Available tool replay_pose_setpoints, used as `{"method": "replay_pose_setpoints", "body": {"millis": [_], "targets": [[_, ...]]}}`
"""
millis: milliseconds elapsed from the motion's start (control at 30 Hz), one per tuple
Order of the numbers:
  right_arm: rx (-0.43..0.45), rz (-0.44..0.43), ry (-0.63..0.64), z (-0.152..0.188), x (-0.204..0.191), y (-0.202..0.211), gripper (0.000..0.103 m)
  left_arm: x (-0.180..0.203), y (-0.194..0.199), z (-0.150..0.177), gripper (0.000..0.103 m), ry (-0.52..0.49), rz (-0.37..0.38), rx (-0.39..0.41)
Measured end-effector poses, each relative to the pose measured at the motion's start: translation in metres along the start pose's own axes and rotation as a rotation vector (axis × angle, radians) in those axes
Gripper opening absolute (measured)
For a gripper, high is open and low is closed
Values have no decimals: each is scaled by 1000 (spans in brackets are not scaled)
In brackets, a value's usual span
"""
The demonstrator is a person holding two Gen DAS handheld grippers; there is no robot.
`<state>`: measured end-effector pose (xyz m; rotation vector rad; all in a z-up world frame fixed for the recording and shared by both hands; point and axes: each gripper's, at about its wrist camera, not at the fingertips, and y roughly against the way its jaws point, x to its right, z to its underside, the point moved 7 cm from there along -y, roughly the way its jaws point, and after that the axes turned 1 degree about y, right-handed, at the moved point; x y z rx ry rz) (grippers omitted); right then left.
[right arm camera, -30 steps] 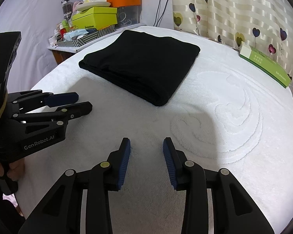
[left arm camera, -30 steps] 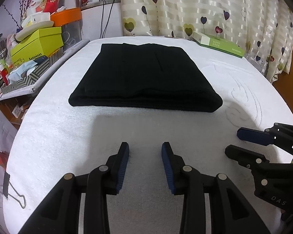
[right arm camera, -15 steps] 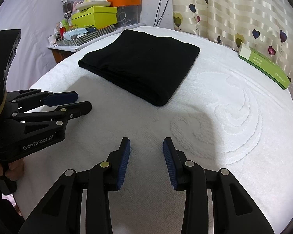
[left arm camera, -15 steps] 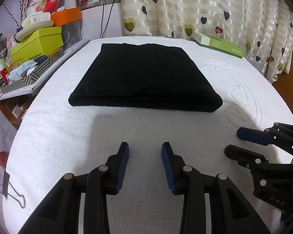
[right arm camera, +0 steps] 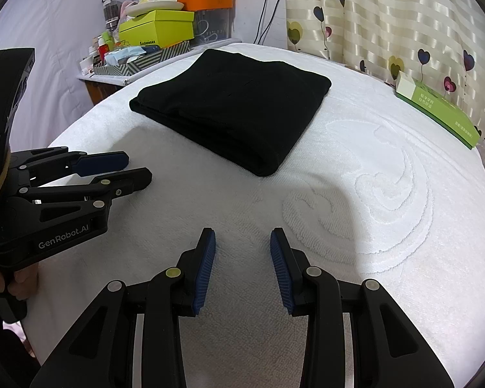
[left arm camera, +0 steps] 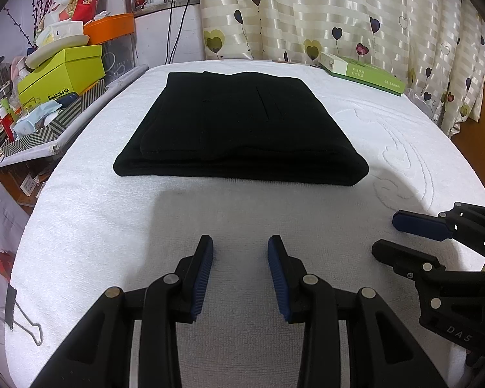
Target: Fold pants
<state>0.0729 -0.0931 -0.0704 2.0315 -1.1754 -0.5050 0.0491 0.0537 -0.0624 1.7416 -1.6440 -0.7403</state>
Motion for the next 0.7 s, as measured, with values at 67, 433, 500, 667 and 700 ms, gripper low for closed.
{"method": "replay_pose_setpoints", "body": {"millis": [67,433,500,667,700], "targets": [[0,0,0,0,0,0,37,0,0,0,38,-1,-1,0],[0,0,0,0,0,0,37,0,0,0,38,-4,-5,0],[0,1,0,0,0,0,37,-1,0,0,38,-4,-4,0],[0,0,0,0,0,0,37,-1,0,0,38,-3,-4,0],[0,0,0,0,0,0,37,-1,0,0,38,-2,-3,0]]}}
